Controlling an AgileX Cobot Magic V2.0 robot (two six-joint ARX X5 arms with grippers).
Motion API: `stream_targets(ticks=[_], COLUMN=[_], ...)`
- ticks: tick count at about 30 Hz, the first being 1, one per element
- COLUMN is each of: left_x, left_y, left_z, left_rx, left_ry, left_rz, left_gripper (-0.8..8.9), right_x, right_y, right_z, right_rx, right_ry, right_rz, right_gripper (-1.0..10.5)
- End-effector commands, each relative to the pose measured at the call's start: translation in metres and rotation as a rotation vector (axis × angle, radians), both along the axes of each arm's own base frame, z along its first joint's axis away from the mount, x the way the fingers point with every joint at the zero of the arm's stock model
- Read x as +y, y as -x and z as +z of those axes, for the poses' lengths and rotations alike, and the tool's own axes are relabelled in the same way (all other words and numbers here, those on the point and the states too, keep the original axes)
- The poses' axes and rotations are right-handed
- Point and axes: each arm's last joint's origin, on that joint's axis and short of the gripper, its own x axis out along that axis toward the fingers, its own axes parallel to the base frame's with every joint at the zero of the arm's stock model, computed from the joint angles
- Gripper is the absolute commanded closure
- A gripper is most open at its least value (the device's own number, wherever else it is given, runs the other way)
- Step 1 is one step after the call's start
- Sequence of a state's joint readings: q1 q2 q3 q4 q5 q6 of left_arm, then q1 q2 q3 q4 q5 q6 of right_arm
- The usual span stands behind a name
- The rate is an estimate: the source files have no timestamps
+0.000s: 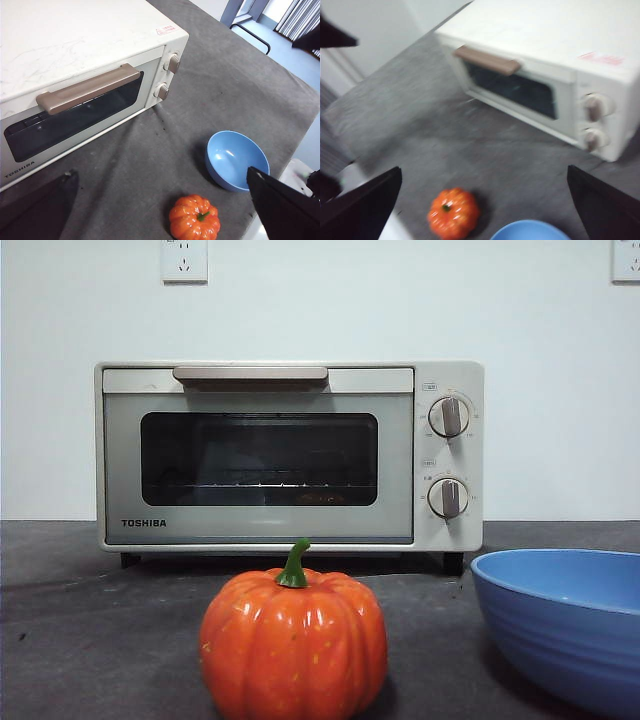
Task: Place pumpkin in the steamer
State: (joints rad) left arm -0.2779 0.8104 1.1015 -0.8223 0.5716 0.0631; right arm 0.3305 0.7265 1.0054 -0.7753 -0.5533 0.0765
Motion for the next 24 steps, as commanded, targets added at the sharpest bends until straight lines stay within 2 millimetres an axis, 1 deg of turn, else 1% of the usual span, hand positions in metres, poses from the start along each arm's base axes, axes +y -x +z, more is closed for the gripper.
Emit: stream_targets(ticks=[1,6,11,16,19,24], left_x=[0.000,0.003,0.006,0.008,0.008,0.008], left_y=[0.003,0.014,0.024,0.030,0.031,0.031], left_z=[0.007,0.011,0.014,0.014,0.013,0.013], left_rx=[-0.011,-0.051,-0.080,-0.077,-0.065,-0.062], left_ry=[0.025,0.037,0.046,0.045,0.042,0.040], left_rz=[0.005,0.004,0.004,0.004,0.004,0.005], left_gripper=[1.89,1.89,1.89,1.89,1.89,1.89], right_x=[0.013,0.041,0.079,0.118,0.137,0.160], right_y=[-0.006,-0.014,-0.024,-0.028,-0.028,-0.030], right_z=[-0.003,-0.023,-0.044,-0.070,-0.086,-0.107], right_rx=[0.072,0.204,0.268,0.299,0.309,0.305], right_ry=[0.016,0.163,0.286,0.425,0.501,0.572], right_rz=[0.065,0.132,0.231,0.330,0.366,0.396], right_gripper=[3.7,3.7,3.7,3.7,3.7,3.7])
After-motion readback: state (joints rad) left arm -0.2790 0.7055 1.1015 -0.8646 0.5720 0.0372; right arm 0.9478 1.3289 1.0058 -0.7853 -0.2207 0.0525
